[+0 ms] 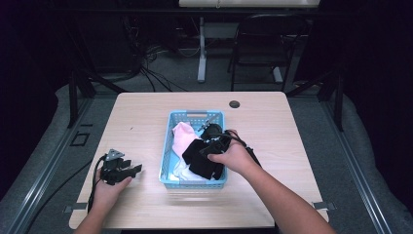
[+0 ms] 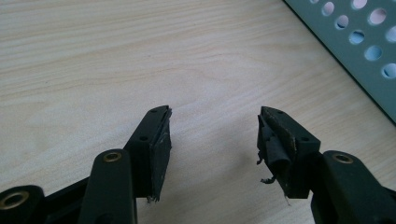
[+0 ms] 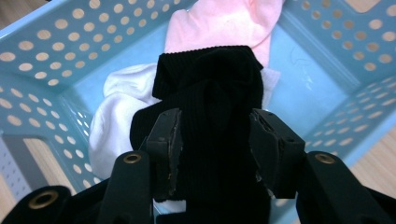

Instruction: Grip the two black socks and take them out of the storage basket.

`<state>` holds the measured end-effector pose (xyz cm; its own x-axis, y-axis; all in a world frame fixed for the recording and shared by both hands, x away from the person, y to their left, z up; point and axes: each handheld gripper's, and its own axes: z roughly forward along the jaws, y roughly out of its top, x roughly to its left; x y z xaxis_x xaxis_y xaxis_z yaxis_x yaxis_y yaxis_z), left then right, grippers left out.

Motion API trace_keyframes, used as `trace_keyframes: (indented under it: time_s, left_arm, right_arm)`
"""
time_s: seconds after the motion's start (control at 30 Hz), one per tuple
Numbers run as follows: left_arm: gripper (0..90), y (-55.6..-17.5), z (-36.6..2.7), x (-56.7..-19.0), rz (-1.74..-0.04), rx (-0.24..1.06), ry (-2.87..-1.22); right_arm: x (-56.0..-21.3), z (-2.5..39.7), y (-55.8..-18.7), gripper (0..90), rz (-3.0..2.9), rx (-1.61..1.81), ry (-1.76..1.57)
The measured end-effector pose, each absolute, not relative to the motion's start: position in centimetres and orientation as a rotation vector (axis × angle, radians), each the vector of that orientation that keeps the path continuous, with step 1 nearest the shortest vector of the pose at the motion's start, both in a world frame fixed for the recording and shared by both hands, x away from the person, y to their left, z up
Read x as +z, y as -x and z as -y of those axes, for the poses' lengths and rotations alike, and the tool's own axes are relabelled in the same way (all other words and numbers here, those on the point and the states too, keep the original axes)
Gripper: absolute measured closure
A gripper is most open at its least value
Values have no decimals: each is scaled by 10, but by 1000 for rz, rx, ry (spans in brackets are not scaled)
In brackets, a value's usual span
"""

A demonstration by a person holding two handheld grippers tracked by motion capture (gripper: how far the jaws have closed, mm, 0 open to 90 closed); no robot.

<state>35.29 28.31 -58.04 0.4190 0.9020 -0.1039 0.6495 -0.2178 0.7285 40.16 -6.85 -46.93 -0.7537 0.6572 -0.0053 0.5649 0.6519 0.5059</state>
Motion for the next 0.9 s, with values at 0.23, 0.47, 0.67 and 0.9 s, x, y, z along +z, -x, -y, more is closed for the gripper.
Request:
trace_keyframes:
  time_s: [0.23, 0.47, 0.67, 0.9]
  left_arm:
    - [446, -353, -283, -580, -1312, 450, -1957]
    - [446, -353, -284, -579, -1309, 450, -1962]
    - [446, -353, -284, -579, -1310, 457, -1960]
    - [446, -353, -284, -579, -1309, 457, -1963]
  right_arm:
    - [-484, 55, -411, 468, -2712, 682, -1076]
    - [-494, 47, -418, 459, -2710, 621, -1147]
    - [-499, 46, -422, 459, -2721, 594, -1193]
    - [-503, 47, -425, 505, -2735, 588, -1235]
